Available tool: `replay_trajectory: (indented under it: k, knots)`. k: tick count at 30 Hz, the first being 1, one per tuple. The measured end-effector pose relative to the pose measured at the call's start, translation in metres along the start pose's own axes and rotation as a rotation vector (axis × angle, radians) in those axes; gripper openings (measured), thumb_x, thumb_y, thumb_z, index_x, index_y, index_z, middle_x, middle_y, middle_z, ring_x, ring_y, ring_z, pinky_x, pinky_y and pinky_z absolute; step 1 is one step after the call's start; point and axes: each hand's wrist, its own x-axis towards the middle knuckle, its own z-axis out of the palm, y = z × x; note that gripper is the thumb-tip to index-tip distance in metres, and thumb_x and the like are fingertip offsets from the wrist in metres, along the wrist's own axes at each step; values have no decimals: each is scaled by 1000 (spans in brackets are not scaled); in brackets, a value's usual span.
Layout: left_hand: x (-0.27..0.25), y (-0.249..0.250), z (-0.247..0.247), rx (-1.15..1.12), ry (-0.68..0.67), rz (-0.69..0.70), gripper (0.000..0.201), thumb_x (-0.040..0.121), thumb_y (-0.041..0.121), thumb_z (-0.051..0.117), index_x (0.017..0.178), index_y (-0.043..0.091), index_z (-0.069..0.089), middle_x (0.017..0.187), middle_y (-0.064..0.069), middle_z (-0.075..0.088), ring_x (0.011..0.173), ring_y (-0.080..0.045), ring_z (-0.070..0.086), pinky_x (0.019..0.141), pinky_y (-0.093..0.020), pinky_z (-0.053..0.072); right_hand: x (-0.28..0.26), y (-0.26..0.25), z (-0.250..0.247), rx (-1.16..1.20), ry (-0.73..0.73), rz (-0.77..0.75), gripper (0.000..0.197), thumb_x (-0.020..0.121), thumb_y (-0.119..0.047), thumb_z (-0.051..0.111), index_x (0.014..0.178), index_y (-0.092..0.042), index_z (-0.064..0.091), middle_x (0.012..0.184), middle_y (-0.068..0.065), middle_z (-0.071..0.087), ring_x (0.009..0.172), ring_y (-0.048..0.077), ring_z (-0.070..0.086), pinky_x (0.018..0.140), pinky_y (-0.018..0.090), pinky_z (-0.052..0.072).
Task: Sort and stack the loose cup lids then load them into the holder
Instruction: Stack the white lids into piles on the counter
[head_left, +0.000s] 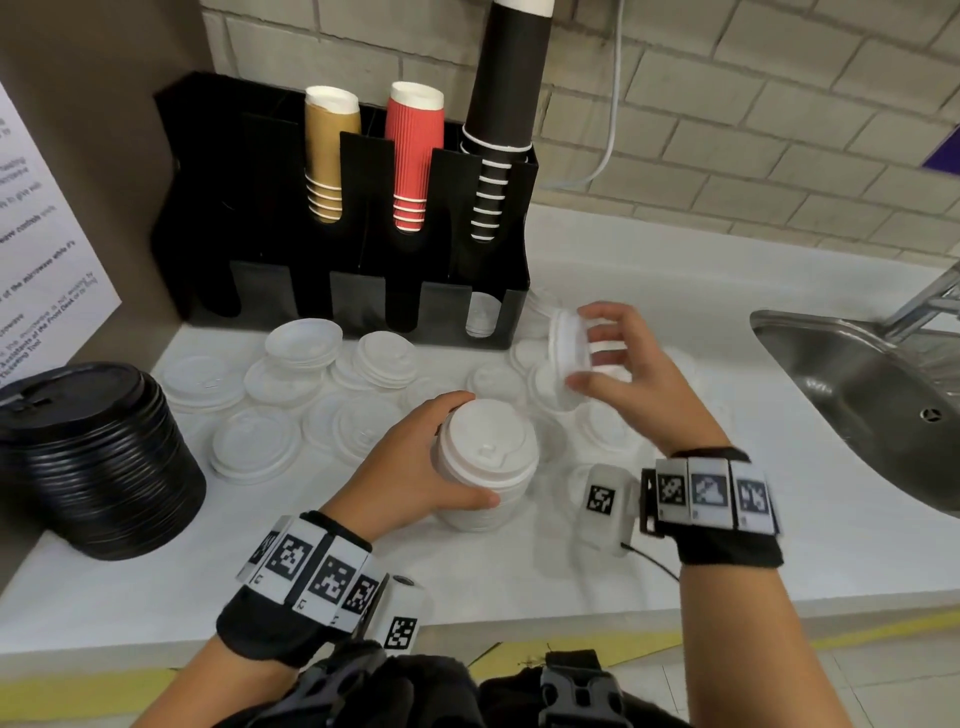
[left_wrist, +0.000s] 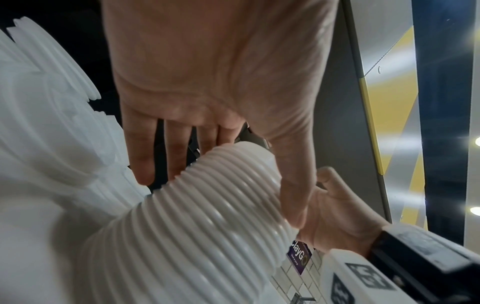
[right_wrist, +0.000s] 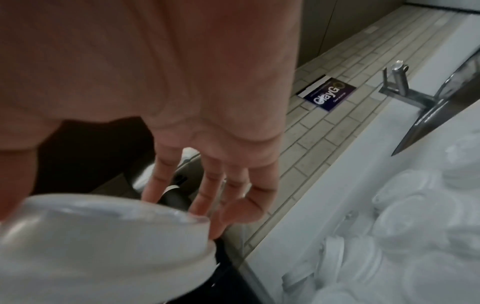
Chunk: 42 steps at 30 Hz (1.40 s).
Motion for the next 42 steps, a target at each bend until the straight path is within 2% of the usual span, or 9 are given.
replay_trajectory:
  k: [7,11,17,23,26,31,35,39,42]
  knots:
    - [-1,1,-1,26,-13,-9,111,55,33,94,145,37,28,130,20,50,115,1,51,95,-22,45,-23,-11,39,-163,-220,-53,48,71,-15,79,109,-38,61,115,-9,55,97,-1,50,75,4,36]
    - [-1,0,0,7,-21,-27,132,57,29,93,152,36,2,123,31,46,102,24,46,79,1,38,-23,-15,52,-258,-312,-78,53,68,-18,80,110,-43,60,118,-10,53,111,3,46,82,4,30]
    - [1,-2,0,-30,-20,-29,136,58,26,93,152,33,-4,116,37,48,99,28,46,77,3,38,-23,-18,57,-331,-339,-86,54,65,-18,82,113,-36,65,120,-9,49,116,10,41,96,21,33]
    - [3,-1,0,-12,-15,-12,131,55,35,93,149,40,1,127,31,47,108,23,45,81,0,40,-25,-16,54,-303,-366,-51,56,64,-17,83,111,-39,63,119,-11,45,117,10,39,95,21,34]
    - [2,1,-2,8,-30,0,114,51,39,94,140,49,22,122,32,49,109,16,49,84,-4,41,-25,-16,55,-303,-377,-45,56,64,-16,84,112,-37,62,120,-11,44,118,11,40,96,24,37]
    - [0,5,-5,19,-40,25,86,53,43,91,126,47,46,116,31,55,109,10,52,86,-11,44,-16,-10,40,-225,-414,-71,48,67,-28,85,106,-43,60,119,-12,50,109,1,46,82,3,35]
    - [2,5,-7,29,-31,36,78,59,34,92,123,43,48,118,35,54,113,14,48,85,-6,39,31,15,16,-369,-135,57,22,87,-24,68,106,-33,63,119,1,54,106,17,53,92,23,42]
    - [2,4,-6,30,-39,32,78,59,33,92,122,45,47,117,35,53,112,14,47,87,-10,40,77,47,13,-900,-390,329,41,95,-34,52,135,-40,46,135,8,39,127,31,35,108,42,32]
    - [3,4,-8,44,-38,29,80,58,35,92,123,47,46,118,37,52,113,16,46,87,-8,40,90,57,19,-1065,-464,322,40,94,-43,49,134,-44,44,134,8,37,126,33,34,106,46,34]
